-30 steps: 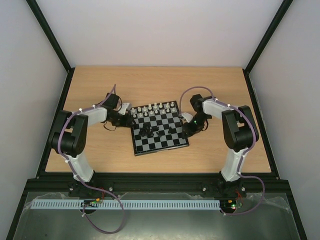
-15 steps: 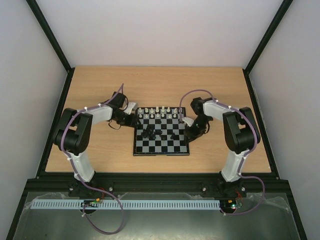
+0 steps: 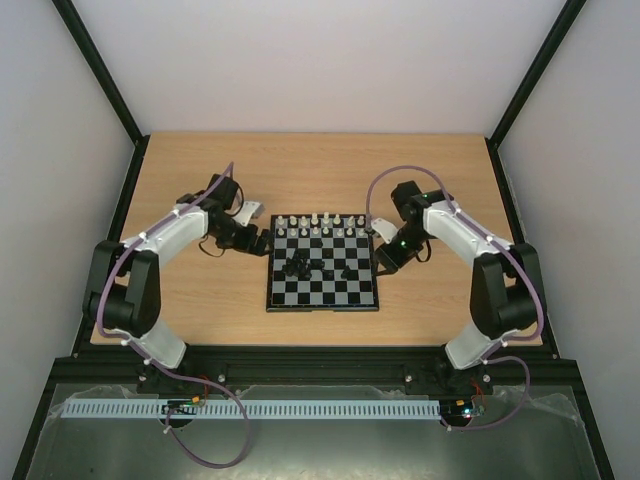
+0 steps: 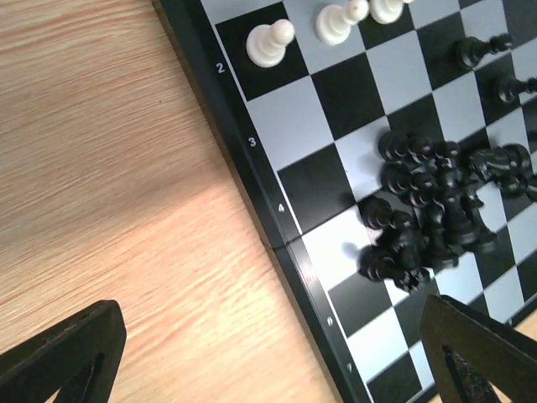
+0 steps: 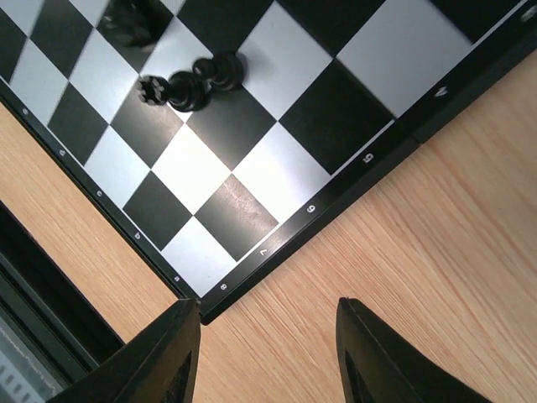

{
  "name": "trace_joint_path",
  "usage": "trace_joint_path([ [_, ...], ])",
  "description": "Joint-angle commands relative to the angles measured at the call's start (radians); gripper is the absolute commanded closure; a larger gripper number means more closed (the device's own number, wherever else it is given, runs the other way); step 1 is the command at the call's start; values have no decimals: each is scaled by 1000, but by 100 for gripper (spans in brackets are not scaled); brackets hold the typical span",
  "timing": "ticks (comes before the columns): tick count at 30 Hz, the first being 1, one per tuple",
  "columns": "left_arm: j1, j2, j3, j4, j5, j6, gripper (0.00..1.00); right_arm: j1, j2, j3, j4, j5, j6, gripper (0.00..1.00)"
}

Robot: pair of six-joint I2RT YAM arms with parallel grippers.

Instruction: Set up the chess pieces on the board

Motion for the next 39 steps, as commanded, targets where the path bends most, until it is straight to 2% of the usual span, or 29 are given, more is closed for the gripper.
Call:
trace_joint_path([
  [1,2,-22,106,-267,-58,99,1,-6,-82,27,-54,-6,-15,53],
  [4,2,-71,158,-298,-93,116,1,-7,-140,23,6,-63,13,52],
  [6,-2,-145,177,-245,-130,109,1,-7,-176,13,81,-112,76,52],
  [10,-49,-355,112,27,-243,134,1,-6,-225,7,186,-144,163,52],
  [12,-69,-448,27,173,-304,121,1,-7,-206,50,164,-140,155,53],
  [15,-80,-513,-136,329,-531,-83,1,-5,-183,115,111,-86,126,53],
  [16,-71,-511,-158,325,-503,-87,1,-6,-187,129,102,-69,112,52],
  [17,-60,-507,-179,324,-405,-54,1,-6,-197,136,103,-61,108,52],
  [21,-41,-544,-272,347,-157,-3,2,-5,-262,124,136,-114,119,52],
  [24,-5,-523,-252,192,-37,180,15,-4,-294,73,161,-188,154,52],
  [26,-12,-499,-232,66,-10,308,29,-3,-311,0,199,-252,152,52],
  [29,-36,-435,-190,-74,10,406,52,1,-313,-116,269,-258,153,54],
  [34,-91,-393,-153,-73,-67,446,69,1,-321,-183,250,-194,76,55],
  [37,-144,-343,-134,-74,-119,471,86,1,-317,-192,230,-159,38,55],
  [39,-169,-311,-113,-78,-135,470,89,2,-327,-217,246,-141,28,55],
])
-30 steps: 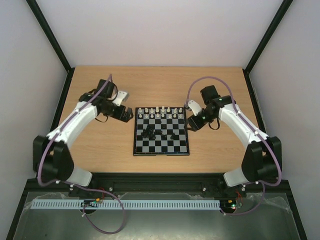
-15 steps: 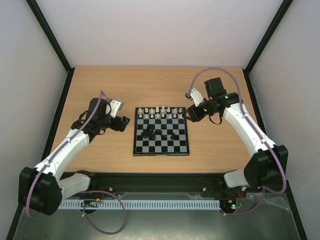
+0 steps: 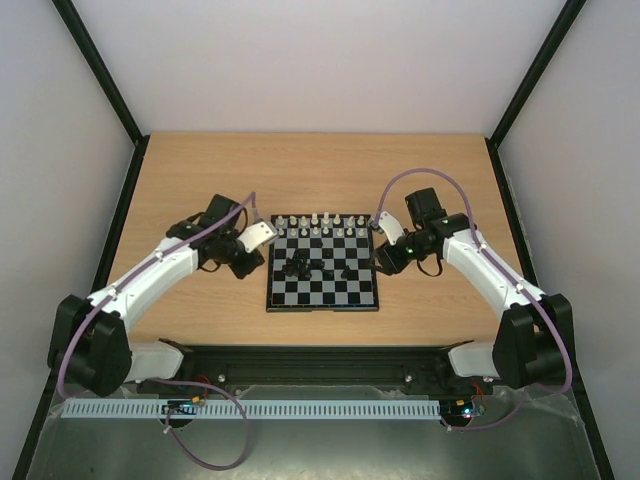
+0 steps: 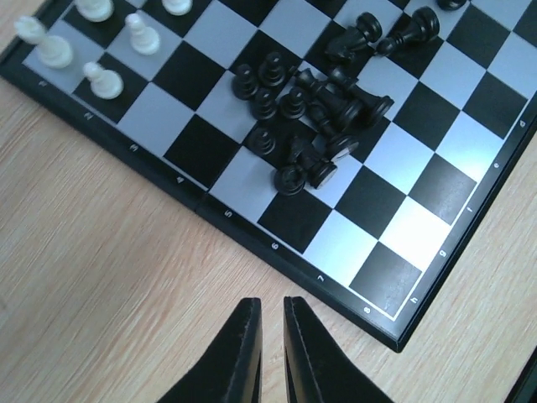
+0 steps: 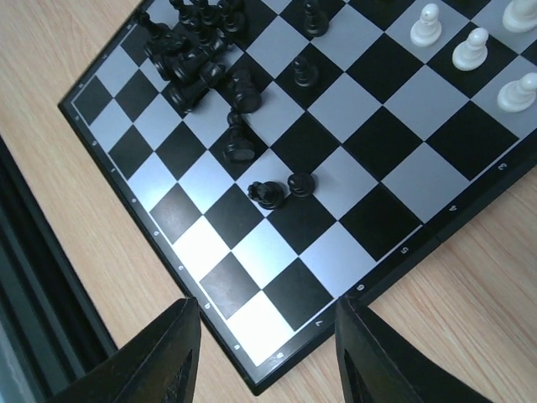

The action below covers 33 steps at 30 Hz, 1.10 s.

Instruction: Set up the chess pieces on the board

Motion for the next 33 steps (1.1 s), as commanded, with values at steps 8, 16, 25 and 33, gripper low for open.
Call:
trace_joint_path([
  [8,-99,272,194,-112,-11,-40,78,-1,-38,-82,0,56,-60,54],
  [16,-125,345,201,-62,-20,-120,65,-22,-43,-104,15,60,-48,54],
  [25,-132,396,211,-39,0,-154,65,-67,-50,-129,28,39,-25,54],
  [33,-166,462,275,-45,11,-161,63,-87,-69,-144,25,38,-26,54],
])
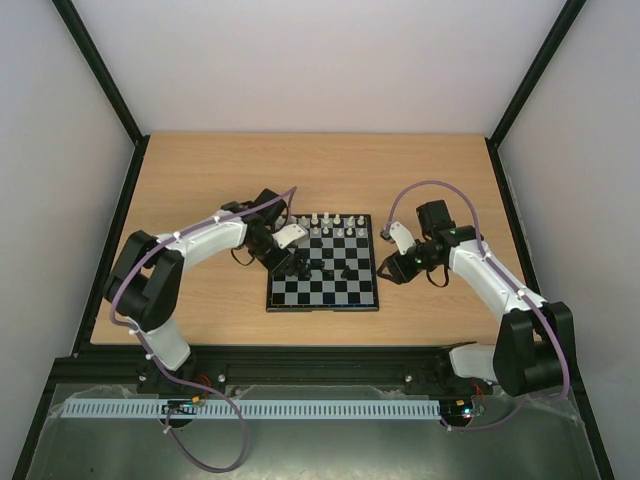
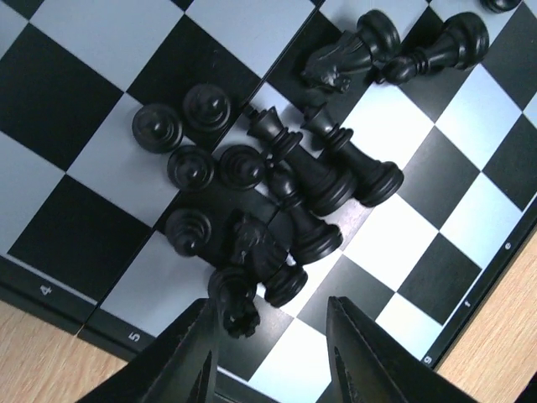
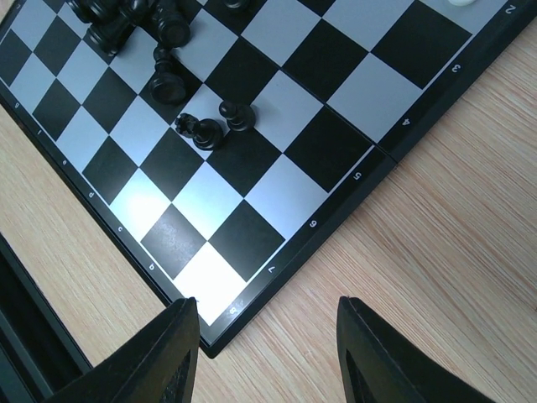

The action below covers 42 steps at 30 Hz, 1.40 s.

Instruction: Set up the chess pieces on the board

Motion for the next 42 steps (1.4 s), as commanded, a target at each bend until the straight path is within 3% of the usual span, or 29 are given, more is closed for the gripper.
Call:
trace_joint_path([
  [1,-15,34,50,-6,-1,-16,64,-11,-27,-16,-16,-21,6,54],
  [25,-19,26,-20,13,-91,-19,80,-28,-40,-22,-11,-22,14,54],
  [29,-20,33,-10,14,-87,-22,81,-29,-40,-25,-10,-21,14,54],
  [34,-19,45,8,16,-84,-28,75,-29,-43,-28,-8,-16,15,54],
  [42,-20,52,24,19,-77,-29,81,-32,-46,-35,-7,-16,17,53],
])
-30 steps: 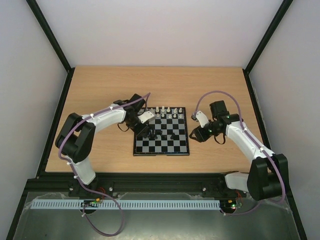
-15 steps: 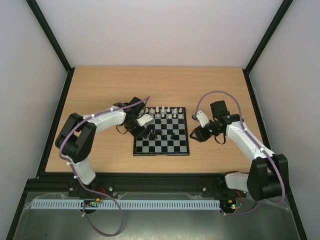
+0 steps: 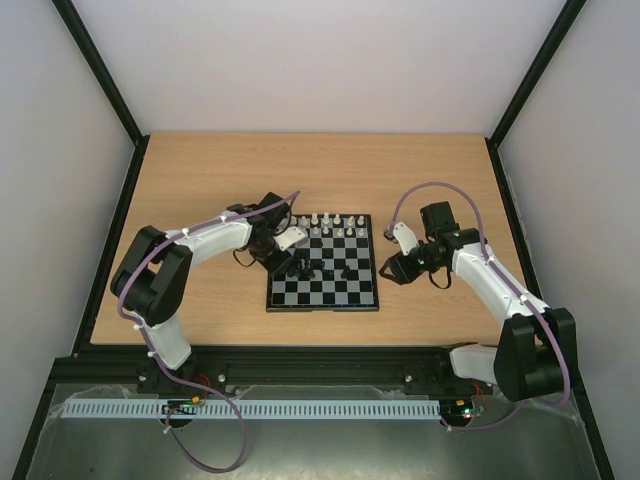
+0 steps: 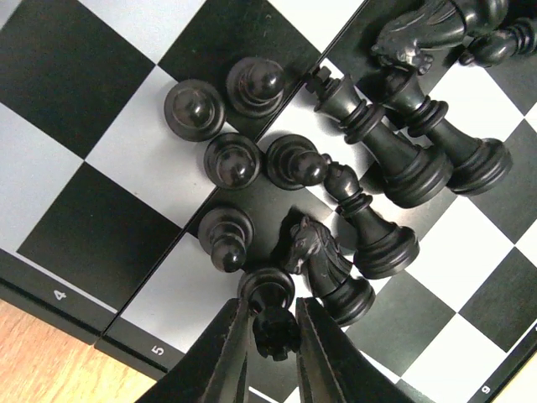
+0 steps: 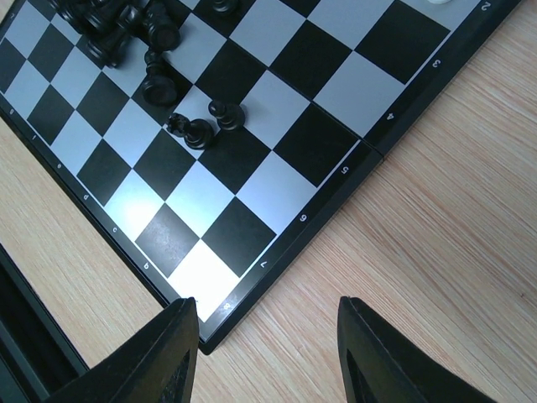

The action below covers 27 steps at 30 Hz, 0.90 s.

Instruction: Set up the chess pieces on the board

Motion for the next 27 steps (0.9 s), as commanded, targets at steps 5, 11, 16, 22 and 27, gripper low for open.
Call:
trace_joint_path([
  [5,-4,-1,25,2,5,-1,81,-9,-15,-24,-10,-16,9,53],
  [11,-5,5,34,-1,-5,13,88,-12,-19,-29,-10,-14,10,53],
  [16,-4,-37,19,-16,-34,29,92,-15,-26,-32,-14,-14,10,53],
  [22,-5,-143,-65,-36,-90,91,94,-17,-21,-36,-11,-12,10,53],
  [27,-6,-195,-138,-63,-24,149,93,-17,-9,-31,-15,-16,8,53],
])
